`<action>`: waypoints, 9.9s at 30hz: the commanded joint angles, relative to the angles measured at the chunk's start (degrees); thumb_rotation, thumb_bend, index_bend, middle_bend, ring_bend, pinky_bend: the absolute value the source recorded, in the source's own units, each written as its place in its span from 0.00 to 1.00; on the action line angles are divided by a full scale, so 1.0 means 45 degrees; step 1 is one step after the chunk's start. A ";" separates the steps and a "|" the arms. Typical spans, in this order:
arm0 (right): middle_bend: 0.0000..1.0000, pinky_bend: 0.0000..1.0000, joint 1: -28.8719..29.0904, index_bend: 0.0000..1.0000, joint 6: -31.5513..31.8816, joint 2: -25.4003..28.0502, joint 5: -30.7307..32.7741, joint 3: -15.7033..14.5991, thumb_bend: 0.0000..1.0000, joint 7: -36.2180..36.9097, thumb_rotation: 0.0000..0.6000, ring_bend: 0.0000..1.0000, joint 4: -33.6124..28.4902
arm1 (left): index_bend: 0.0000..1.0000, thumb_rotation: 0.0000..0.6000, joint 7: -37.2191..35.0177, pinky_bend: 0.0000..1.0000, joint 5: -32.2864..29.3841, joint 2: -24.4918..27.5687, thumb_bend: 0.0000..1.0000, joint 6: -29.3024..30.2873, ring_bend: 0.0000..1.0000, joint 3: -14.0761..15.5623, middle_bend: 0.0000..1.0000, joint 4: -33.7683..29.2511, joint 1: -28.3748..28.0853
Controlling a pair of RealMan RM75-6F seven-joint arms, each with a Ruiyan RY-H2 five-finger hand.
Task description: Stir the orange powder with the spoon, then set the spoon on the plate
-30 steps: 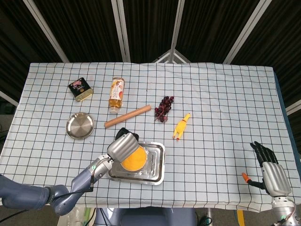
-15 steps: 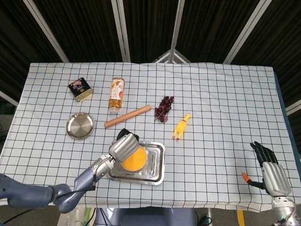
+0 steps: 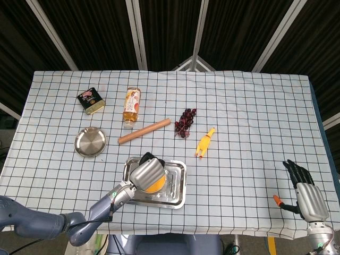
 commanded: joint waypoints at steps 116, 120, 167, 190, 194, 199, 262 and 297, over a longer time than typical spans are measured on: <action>0.00 0.00 -0.0014 0.00 -0.0094 0.0031 0.0107 -0.0002 0.32 0.0069 1.00 0.00 -0.0165 | 0.81 1.00 -0.0771 1.00 0.1851 0.1046 0.59 -0.1000 1.00 -0.0613 1.00 -0.0210 0.1323; 0.00 0.00 -0.0026 0.00 -0.0074 0.0020 0.0123 0.0001 0.32 0.0032 1.00 0.00 -0.0165 | 0.81 1.00 -0.0825 1.00 0.1904 0.1126 0.59 -0.1065 1.00 -0.0535 1.00 -0.0044 0.1356; 0.00 0.00 -0.0024 0.00 -0.0124 0.0064 0.0140 -0.0010 0.32 0.0076 1.00 0.00 -0.0189 | 0.82 1.00 -0.1220 1.00 0.2662 0.0405 0.59 -0.1276 1.00 -0.0707 1.00 0.0663 0.1651; 0.00 0.00 -0.0032 0.00 -0.0113 0.0067 0.0116 -0.0021 0.32 0.0084 1.00 0.00 -0.0191 | 0.82 1.00 -0.0719 1.00 0.2588 -0.0471 0.59 -0.0687 1.00 -0.1293 1.00 0.1053 0.1723; 0.00 0.00 -0.0025 0.00 -0.0122 0.0058 0.0109 -0.0024 0.32 0.0068 1.00 0.00 -0.0174 | 0.82 1.00 -0.0919 1.00 0.2655 -0.0520 0.59 -0.0590 1.00 -0.1339 1.00 0.1059 0.1747; 0.00 0.00 -0.0017 0.00 -0.0136 0.0055 0.0125 -0.0014 0.32 0.0084 1.00 0.00 -0.0163 | 0.82 1.00 -0.1103 1.00 0.2953 -0.0370 0.59 -0.0382 1.00 -0.1344 1.00 0.0975 0.1794; 0.00 0.00 -0.0012 0.00 -0.0217 0.0084 0.0254 -0.0002 0.32 0.0093 1.00 0.00 -0.0214 | 0.82 1.00 -0.1908 1.00 0.3059 0.1468 0.59 -0.0151 1.00 -0.1576 1.00 -0.0269 0.2623; 0.00 0.00 0.0021 0.00 -0.0473 0.0207 0.0505 -0.0009 0.32 0.0172 1.00 0.00 -0.0390 | 0.81 1.00 -0.8126 1.00 0.0705 0.0715 0.58 0.0760 1.00 -0.2027 1.00 0.8275 0.4374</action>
